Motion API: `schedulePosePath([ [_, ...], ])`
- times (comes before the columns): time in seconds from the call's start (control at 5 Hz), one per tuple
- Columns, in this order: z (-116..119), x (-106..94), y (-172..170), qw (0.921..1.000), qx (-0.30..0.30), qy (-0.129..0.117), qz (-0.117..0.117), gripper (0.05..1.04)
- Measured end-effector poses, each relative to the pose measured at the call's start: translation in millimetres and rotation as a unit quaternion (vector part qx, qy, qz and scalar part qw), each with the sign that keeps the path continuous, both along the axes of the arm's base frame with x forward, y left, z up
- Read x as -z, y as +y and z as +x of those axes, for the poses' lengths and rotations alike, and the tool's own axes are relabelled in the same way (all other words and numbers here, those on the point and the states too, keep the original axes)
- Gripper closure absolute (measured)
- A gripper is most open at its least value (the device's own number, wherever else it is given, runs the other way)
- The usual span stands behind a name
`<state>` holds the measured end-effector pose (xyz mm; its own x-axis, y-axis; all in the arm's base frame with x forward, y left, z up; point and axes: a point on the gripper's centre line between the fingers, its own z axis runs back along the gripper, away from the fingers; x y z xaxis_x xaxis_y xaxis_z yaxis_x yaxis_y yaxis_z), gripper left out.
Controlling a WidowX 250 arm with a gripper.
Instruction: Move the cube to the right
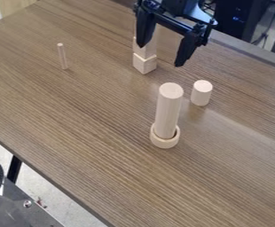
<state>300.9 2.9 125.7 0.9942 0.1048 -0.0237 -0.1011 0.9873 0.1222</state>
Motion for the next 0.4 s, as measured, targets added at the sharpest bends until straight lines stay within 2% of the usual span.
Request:
schedulePosePath([
  [0.2, -2.7, 9.7, 0.1, 0.9998, -0.001, 0.018, -0.001, 0.084],
  [0.4, 2.6, 5.1, 3.4, 0.9999, -0.004, 0.012, -0.006, 0.084],
])
